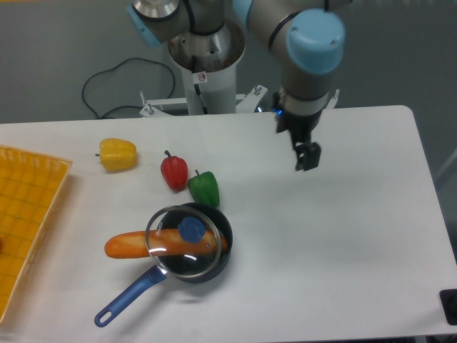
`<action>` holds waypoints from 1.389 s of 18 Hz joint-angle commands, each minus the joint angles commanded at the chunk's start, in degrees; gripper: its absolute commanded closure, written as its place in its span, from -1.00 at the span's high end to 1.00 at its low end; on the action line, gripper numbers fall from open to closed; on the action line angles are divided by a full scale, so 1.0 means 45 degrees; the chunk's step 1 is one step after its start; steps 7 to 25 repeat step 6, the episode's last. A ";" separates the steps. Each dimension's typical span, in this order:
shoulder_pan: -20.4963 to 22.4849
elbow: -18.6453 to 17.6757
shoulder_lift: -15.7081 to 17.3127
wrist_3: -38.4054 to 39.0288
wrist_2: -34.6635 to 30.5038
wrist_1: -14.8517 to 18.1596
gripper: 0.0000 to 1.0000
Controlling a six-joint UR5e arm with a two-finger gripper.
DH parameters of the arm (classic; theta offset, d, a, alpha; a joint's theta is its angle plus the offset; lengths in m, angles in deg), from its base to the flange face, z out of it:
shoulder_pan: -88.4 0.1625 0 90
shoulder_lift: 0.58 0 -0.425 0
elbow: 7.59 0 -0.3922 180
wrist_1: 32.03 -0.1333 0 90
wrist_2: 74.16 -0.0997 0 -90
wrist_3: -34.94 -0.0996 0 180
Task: Close the pot lid
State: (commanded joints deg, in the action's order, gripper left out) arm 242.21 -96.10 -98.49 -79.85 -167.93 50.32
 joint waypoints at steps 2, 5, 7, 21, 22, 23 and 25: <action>0.0039 0.0099 0.0097 0.0000 0.0000 0.0000 1.00; 0.0117 0.0040 0.0137 0.0000 0.0117 -0.0039 1.00; 0.0137 0.0021 0.0156 0.0000 0.0117 -0.0019 1.00; 0.0137 0.0021 0.0156 0.0000 0.0117 -0.0019 1.00; 0.0137 0.0021 0.0156 0.0000 0.0117 -0.0019 1.00; 0.0137 0.0021 0.0156 0.0000 0.0117 -0.0019 1.00; 0.0137 0.0021 0.0156 0.0000 0.0117 -0.0019 1.00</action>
